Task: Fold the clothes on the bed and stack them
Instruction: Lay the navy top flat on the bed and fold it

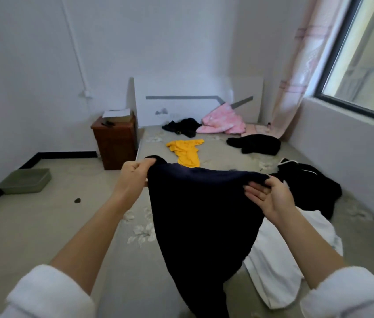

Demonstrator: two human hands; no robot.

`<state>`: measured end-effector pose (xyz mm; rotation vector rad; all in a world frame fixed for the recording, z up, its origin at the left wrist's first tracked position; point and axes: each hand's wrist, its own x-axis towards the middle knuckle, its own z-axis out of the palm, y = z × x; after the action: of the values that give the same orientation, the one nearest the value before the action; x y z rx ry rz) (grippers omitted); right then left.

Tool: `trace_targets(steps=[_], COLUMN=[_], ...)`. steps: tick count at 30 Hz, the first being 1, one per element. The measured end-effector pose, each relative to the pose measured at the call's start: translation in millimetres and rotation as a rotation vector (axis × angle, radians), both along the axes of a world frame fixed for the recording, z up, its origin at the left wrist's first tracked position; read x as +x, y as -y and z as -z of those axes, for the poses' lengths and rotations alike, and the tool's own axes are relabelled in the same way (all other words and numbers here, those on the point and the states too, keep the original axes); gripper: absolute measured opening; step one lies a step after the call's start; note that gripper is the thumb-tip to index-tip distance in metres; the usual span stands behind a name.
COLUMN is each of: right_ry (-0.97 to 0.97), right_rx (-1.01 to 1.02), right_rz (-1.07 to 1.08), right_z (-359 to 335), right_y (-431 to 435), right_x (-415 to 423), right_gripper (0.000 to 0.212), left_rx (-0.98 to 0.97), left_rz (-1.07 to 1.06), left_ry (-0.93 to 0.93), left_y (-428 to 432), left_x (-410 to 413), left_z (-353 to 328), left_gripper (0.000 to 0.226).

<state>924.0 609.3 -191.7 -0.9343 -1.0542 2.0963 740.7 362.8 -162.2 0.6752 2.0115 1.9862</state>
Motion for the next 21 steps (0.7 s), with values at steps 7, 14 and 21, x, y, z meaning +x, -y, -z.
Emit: trace_targets(steps=[7,14,21], right_ry=[0.719,0.971,0.323], right_rx=[1.049,1.068,0.378], right_rz=[-0.192,-0.361,-0.117], right_z=[-31.1,-23.3,-18.4], right_y=[-10.4,-11.2,-16.6], right_x=[6.2,6.8,-0.3], right_gripper=[0.022,0.024,0.023], left_rx=[0.017,-0.344,-0.413], left_rz=[0.118,-0.063,0.063], left_ry=[-0.198,-0.336,-0.169], left_y=[9.9,15.6,24.1], left_x=[1.7,-10.8,-10.4], left_z=[-38.5,-8.1,38.5], left_gripper=[0.035,0.038,0.015])
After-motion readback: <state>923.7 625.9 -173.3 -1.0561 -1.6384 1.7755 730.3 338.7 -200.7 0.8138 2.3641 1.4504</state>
